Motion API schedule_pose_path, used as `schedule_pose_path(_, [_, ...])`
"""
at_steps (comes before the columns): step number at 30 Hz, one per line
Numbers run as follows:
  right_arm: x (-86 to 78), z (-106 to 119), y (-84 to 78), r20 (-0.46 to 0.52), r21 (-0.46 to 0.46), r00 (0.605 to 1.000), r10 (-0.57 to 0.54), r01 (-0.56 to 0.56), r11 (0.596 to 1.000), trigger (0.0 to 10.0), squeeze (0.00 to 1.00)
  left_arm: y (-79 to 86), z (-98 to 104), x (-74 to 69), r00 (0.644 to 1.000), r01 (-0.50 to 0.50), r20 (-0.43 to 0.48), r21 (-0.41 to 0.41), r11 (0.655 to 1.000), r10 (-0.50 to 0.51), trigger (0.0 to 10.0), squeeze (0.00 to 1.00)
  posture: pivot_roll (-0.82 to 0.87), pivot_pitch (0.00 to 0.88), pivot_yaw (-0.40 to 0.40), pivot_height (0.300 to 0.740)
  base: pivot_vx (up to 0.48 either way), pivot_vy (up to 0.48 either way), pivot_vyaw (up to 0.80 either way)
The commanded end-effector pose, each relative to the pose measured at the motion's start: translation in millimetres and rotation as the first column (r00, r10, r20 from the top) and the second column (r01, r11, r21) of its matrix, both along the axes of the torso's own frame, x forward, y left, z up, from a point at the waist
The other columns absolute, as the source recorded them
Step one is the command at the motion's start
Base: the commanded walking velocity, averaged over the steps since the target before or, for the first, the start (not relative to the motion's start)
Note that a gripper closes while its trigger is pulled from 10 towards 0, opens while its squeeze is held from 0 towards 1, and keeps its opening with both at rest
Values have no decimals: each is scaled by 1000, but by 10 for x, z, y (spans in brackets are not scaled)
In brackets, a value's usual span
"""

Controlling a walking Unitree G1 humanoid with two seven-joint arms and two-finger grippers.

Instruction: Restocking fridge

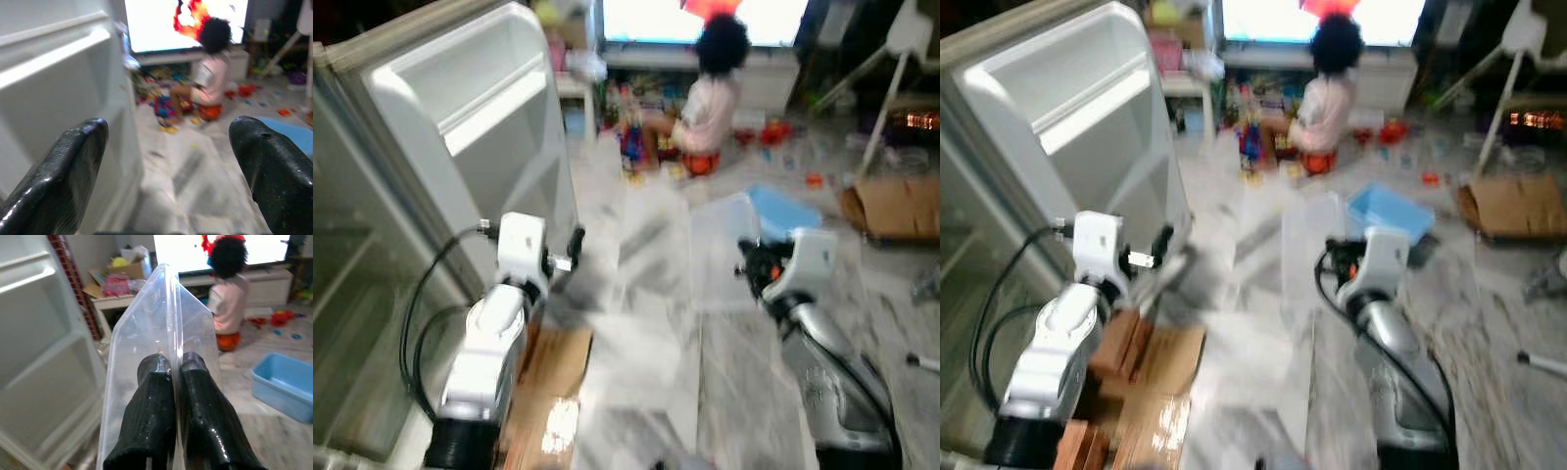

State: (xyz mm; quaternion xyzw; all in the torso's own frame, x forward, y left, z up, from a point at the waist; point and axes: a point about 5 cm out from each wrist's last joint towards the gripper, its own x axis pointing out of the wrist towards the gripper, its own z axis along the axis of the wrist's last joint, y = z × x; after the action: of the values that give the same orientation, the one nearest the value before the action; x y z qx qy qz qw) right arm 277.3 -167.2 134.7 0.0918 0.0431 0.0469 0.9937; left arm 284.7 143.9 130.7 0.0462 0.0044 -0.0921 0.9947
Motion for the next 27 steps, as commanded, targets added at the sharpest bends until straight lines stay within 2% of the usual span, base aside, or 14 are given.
schedule_pose_path(1, [5,-54,26,-19,2,1000,14,-14,1000,10000,0,52,-18,-46,1000,-23,-13,6,1000,24,10000,0,59,0,-12,740,0,0,0])
schedule_pose_path(4, [56,-28,22,-4,1,1000,16,-16,1000,10000,0,30,-18,-73,999,-31,-6,18,999,31,10000,0,53,0,-22,740,0,0,0])
schedule_pose_path(7, [121,3,16,14,-5,1000,21,-21,1000,10000,0,3,-59,-36,996,-72,-60,-80,994,67,10000,0,36,0,-26,740,0,0,0])
schedule_pose_path(12, [161,46,-3,32,-13,999,18,-18,1000,10000,0,-33,-50,-5,998,-51,-51,-87,995,47,10000,0,15,0,-25,740,0,0,0])
schedule_pose_path(15, [146,15,-25,30,-11,1000,6,-6,1000,10000,0,-19,-61,-1,998,-43,-45,-110,993,39,10000,0,2,0,-10,740,0,0,0])
schedule_pose_path(20, [110,-34,-30,23,0,1000,-10,10,1000,10000,0,-20,-53,9,998,-22,-57,-83,996,17,10000,0,7,0,8,740,0,0,0])
schedule_pose_path(23, [68,-108,6,3,10,1000,-16,16,1000,10000,0,2,-46,-8,999,-2,-35,-96,995,-2,10000,0,0,0,11,740,0,0,0])
schedule_pose_path(27, [26,-95,46,8,22,1000,-9,9,1000,10000,0,32,-64,0,999,-27,-43,-89,996,23,10000,0,1,0,15,740,0,0,0])
